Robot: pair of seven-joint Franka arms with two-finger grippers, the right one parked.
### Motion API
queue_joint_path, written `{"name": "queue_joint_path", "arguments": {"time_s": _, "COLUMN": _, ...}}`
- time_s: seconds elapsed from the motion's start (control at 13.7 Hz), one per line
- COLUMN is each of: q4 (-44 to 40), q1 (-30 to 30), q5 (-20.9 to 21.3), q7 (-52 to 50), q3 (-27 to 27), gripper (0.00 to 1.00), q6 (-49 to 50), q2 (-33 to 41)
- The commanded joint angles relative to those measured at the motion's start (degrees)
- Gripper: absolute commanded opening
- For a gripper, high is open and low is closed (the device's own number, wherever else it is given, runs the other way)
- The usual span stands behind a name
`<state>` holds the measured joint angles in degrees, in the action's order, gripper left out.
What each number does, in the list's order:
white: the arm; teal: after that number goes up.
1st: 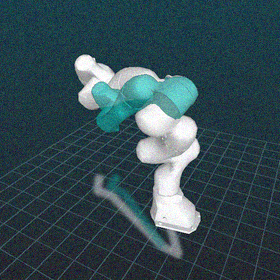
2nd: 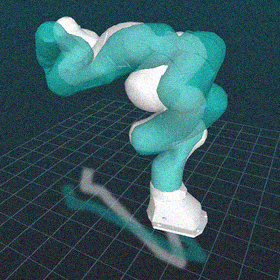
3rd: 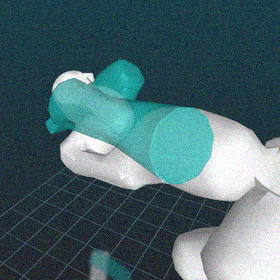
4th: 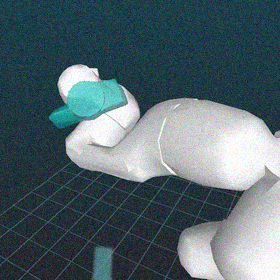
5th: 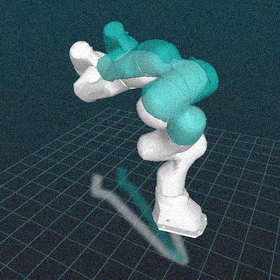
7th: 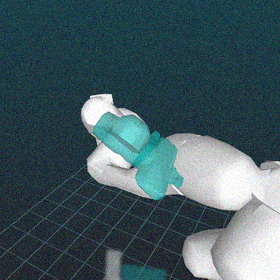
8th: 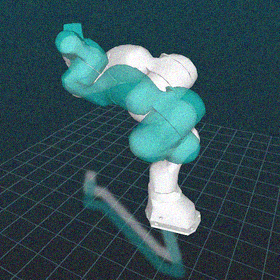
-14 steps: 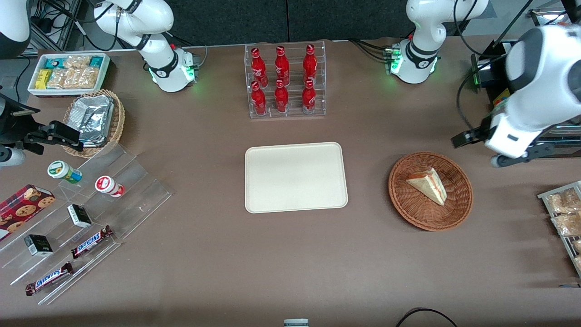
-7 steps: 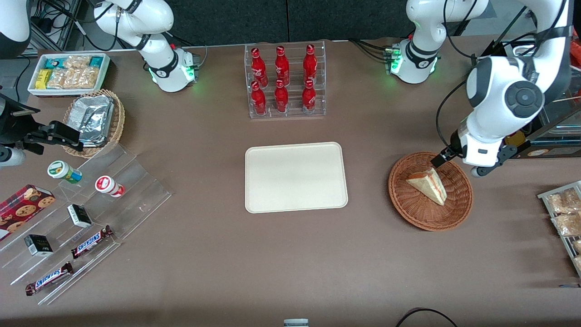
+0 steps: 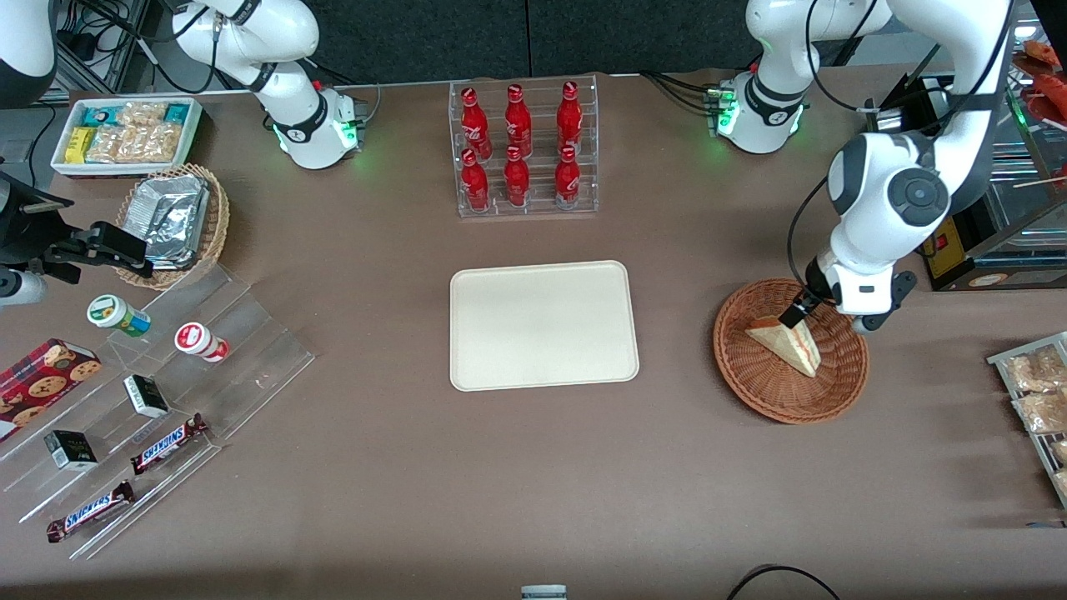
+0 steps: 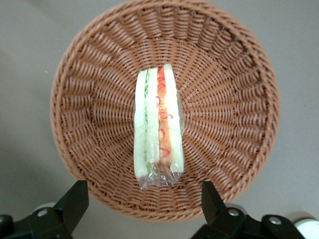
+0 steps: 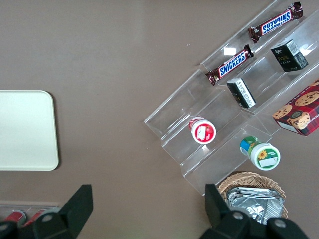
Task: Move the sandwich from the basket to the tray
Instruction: 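Lower the left gripper and close it on the sandwich's wrapped end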
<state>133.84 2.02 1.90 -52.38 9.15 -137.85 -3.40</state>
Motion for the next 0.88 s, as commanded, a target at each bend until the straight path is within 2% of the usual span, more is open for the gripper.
{"name": "queue_joint_path", "arguments": {"time_s": 0.0, "q4": 1.0, "q1": -0.3, "q5": 1.2, "q7": -1.5, "q3": -0.1, "gripper": 1.0, "q6": -2.8, "q2": -1.7}}
{"name": "queue_joint_path", "arguments": {"time_s": 0.66, "q4": 1.2, "q1": 0.4, "q5": 1.6, "q7": -1.5, "q3": -0.5, "gripper": 1.0, "q6": -8.4, "q2": -7.2}}
{"name": "queue_joint_path", "arguments": {"time_s": 0.73, "q4": 1.1, "q1": 0.4, "q5": 1.6, "q7": -1.5, "q3": -0.5, "gripper": 0.99, "q6": -9.1, "q2": -7.9}}
{"name": "queue_joint_path", "arguments": {"time_s": 0.8, "q4": 1.0, "q1": 0.4, "q5": 1.5, "q7": -1.7, "q3": -0.5, "gripper": 0.94, "q6": -10.0, "q2": -8.4}}
